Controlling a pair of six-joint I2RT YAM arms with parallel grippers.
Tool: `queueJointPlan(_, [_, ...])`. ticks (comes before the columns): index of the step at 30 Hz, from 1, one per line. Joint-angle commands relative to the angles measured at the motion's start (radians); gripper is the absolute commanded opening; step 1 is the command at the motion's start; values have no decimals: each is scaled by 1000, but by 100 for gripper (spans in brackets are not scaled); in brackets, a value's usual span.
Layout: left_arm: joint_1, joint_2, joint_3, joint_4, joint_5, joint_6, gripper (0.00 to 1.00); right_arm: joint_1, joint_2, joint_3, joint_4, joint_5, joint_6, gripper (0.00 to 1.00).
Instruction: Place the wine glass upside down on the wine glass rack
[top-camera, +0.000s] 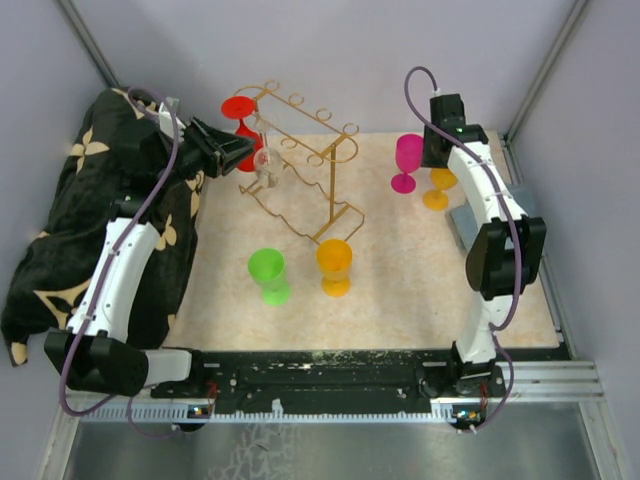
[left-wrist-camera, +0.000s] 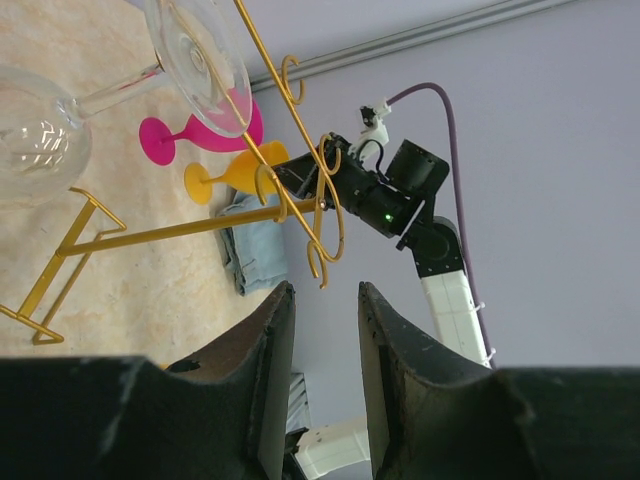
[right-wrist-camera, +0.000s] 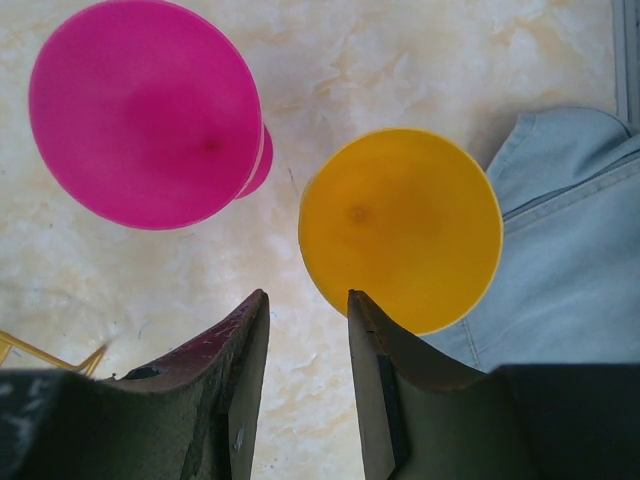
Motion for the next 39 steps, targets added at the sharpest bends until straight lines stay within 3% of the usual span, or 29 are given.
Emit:
queueJointPlan(1, [-6, -29, -6, 12, 16, 15, 38, -9, 22, 26, 31, 22, -8, 38])
queueJointPlan(6, [-6, -29, -8, 14, 19, 14, 38, -12, 55, 28, 32, 28, -8, 37])
queueJointPlan(17, [-6, -29, -4, 12, 16, 16, 38, -14, 92, 39, 31, 29, 3, 18])
queueJointPlan(22, [-5, -28, 3, 12, 16, 15, 38, -16, 96, 40, 25, 43, 7, 0])
queueJointPlan(34, [-5, -26, 12, 17, 15, 16, 38, -16, -45, 28, 51, 161, 14, 0])
queueJointPlan(39, [-5, -25, 15, 19, 14, 18, 38, -5, -200, -47, 174, 175, 2, 0])
